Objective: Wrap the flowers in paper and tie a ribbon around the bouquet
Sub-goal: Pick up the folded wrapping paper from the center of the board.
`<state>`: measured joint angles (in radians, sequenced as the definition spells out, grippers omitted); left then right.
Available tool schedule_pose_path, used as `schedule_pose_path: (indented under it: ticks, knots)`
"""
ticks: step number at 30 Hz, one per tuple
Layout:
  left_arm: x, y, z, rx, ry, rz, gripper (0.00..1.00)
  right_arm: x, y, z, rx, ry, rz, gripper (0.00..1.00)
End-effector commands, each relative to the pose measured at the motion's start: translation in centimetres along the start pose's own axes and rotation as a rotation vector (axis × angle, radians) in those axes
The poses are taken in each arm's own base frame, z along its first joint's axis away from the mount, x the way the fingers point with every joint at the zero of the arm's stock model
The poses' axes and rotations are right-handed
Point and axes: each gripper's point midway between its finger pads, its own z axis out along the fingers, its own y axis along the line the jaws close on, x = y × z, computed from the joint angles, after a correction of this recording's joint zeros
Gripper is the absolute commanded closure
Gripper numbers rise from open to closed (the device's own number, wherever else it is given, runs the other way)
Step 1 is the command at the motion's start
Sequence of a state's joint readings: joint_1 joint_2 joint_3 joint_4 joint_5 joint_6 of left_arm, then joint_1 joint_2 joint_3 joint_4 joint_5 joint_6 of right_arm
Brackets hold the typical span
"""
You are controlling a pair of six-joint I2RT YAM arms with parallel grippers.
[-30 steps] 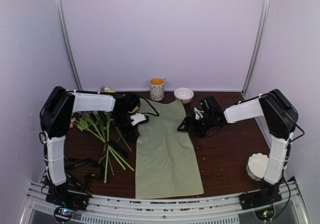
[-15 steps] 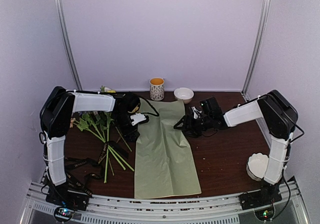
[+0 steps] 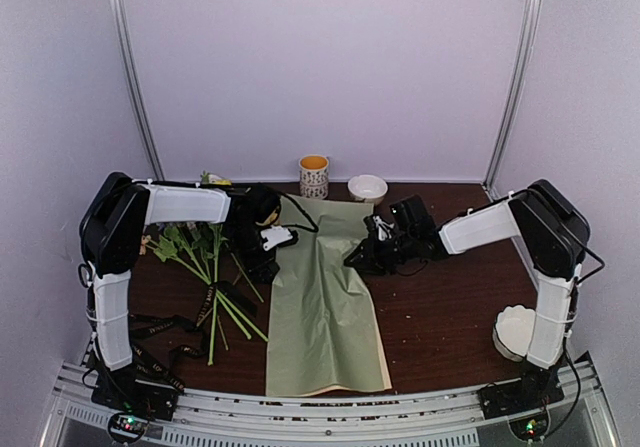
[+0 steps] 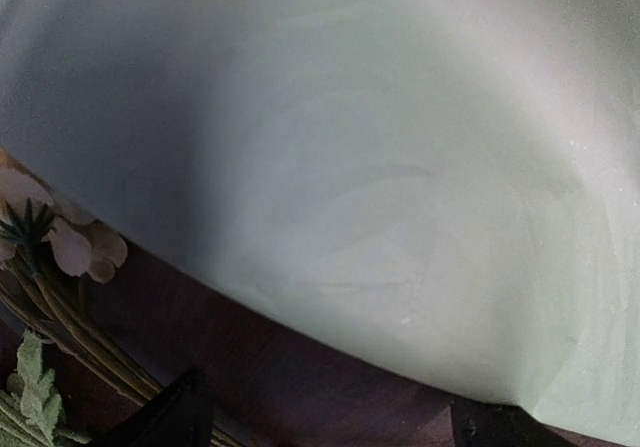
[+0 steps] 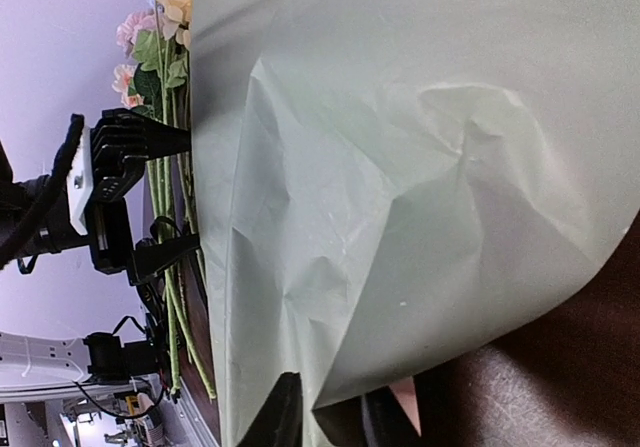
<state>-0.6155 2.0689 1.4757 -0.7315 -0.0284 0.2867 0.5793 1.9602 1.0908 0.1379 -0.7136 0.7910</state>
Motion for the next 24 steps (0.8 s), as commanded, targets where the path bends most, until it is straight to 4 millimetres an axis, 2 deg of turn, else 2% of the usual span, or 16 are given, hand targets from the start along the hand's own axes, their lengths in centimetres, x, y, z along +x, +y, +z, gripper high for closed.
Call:
schedule_pose_path:
  ticks: [1, 4, 7, 12, 17, 20, 21, 24]
  knots:
    - [1.1, -0.5, 1.1, 0.011, 0.051, 0.019, 0.14, -0.6, 0.7, 0.0, 0.021, -0.014, -0.039, 0.86]
    - [1.0, 0.0, 0.8, -0.011, 0.045, 0.007, 0.16, -0.9, 1.2, -0.7, 0.042, -0.027, -0.066, 0.99]
    - [0.2, 1.3, -0.9, -0.042, -0.013, -0.049, 0.17, -1.0, 2.6, -1.9, 0.039, -0.039, -0.088, 1.00]
    - [-2.6, 2.7, -7.5, -0.112, -0.231, -0.081, 0.17, -1.1, 6.2, -4.5, 0.027, -0.086, -0.141, 1.00]
    - [-3.2, 2.4, -13.4, -0.143, -0.383, -0.087, 0.16, -1.5, 10.0, -7.7, -0.015, -0.164, -0.157, 1.00]
    - [-3.5, 0.5, -17.9, -0.150, -0.491, -0.062, 0.16, -1.4, 13.2, -9.5, -0.057, -0.217, -0.177, 1.00]
    - [-3.6, -0.7, -20.1, -0.144, -0.549, -0.040, 0.15, -1.2, 14.5, -10.0, -0.072, -0.234, -0.186, 1.00]
    - [-5.0, -6.3, -25.5, -0.057, -0.715, 0.029, 0.09, -0.9, 17.9, -11.4, -0.106, -0.299, -0.211, 1.00]
